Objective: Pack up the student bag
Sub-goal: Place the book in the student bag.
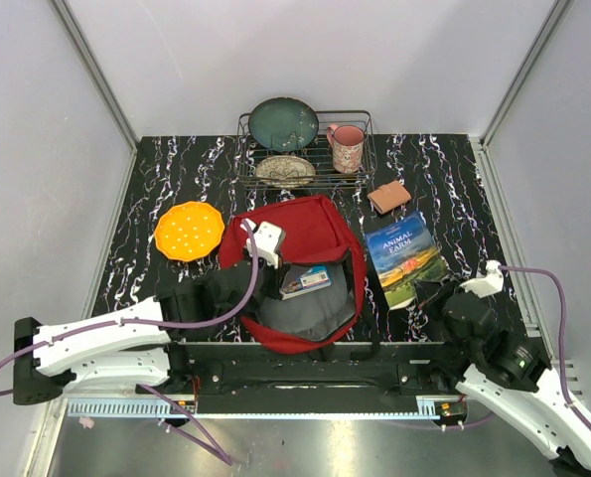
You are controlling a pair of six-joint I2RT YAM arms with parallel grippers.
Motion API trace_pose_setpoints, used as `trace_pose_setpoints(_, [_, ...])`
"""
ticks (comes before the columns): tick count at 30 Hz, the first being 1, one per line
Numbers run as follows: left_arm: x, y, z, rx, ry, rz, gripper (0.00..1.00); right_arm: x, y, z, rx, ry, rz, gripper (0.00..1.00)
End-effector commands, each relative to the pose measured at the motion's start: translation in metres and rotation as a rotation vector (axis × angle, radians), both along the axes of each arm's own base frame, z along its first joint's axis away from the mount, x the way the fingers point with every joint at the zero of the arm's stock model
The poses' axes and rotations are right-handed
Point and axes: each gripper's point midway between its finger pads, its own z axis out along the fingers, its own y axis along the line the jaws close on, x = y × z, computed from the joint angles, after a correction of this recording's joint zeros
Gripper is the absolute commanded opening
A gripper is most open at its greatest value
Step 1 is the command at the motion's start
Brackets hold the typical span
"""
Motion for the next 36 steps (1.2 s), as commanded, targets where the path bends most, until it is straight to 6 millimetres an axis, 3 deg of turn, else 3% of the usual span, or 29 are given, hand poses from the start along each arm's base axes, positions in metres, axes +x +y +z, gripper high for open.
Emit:
trace_pose_setpoints(1, [0.018,-0.005,0.059,-0.116,-0.096,0.05,0.0,-0.004,0.002,0.035,0.086,-0.072,0.025,0.0])
trace_pose_setpoints(12, [0.04,-0.004,0.091,-0.202,-0.134,0.104,0.0,-0.029,-0.008,0.056,0.122,-0.067,0.087,0.0])
trace_pose_setpoints(24, [0.038,-0.009,0.106,-0.241,-0.139,0.08,0.0,-0.041,0.016,0.052,0.194,-0.056,0.226,0.0])
trace_pose_setpoints(36, [0.037,-0.005,0.105,-0.236,-0.142,0.087,0.0,-0.045,0.038,0.046,0.199,-0.03,0.325,0.0])
